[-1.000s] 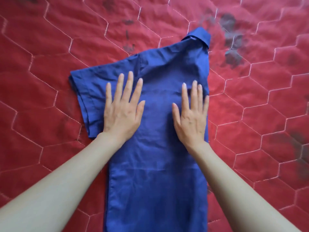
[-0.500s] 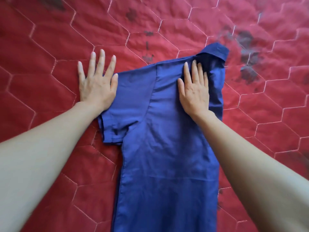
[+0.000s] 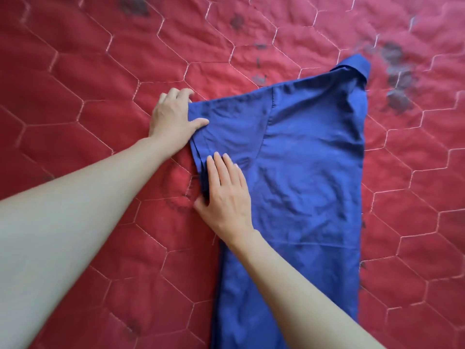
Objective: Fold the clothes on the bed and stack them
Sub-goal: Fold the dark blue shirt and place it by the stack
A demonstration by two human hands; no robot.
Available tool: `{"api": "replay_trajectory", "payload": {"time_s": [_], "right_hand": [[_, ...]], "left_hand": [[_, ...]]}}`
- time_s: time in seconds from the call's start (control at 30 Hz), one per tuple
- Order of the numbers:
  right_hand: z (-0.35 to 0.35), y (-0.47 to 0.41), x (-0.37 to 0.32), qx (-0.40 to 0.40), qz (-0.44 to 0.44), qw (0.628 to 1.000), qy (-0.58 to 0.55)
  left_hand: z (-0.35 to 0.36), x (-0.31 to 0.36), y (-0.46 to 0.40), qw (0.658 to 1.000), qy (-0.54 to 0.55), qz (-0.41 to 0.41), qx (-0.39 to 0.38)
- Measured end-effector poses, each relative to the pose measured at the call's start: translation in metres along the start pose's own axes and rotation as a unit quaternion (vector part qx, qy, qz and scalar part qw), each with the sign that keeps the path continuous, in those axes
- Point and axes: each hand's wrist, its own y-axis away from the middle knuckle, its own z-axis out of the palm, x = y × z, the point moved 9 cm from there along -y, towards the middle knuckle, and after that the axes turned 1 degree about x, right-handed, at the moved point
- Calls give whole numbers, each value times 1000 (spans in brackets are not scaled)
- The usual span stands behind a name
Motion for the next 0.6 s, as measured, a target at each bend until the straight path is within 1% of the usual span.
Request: {"api": "replay_trajectory", "payload": {"time_s": [0.07,0.13,0.23,0.33,0.37,0.4,0.43,0.47,0.5,0.53,0.6], "right_hand": [[-9,-4,-6,63,-6,997,36],[-14,-8,-13,110,-16,989,94],[-20,-12,-16,122,-2,980,160],[-36,-16,-15,118,32,977,177],[-45,-17,-11,125,55,978,157],[-51,-18,-5,132,75,984,97],[-59,-18,5,141,99,985,6],[-66,-17,18,142,135,975,-103],[-72,-14,35,145,184,951,-203],[-79,-8,54,162,234,917,-277],[-88,12,93,200,325,856,-350]], "left_hand": [[0,-3,-3,1000,20,-24,0],[1,-1,-2,1000,8,-23,-8],[-4,3,-1,999,31,-33,-19],[-16,1,-3,987,131,-84,-39],[-22,4,-5,980,167,-101,-44],[-28,8,-7,972,201,-115,-45],[-35,15,-10,963,237,-123,-42],[-41,25,-13,951,280,-128,-41],[-45,40,-15,936,326,-126,-43],[-46,59,-17,920,371,-116,-51],[-43,106,-16,889,444,-72,-86]]}}
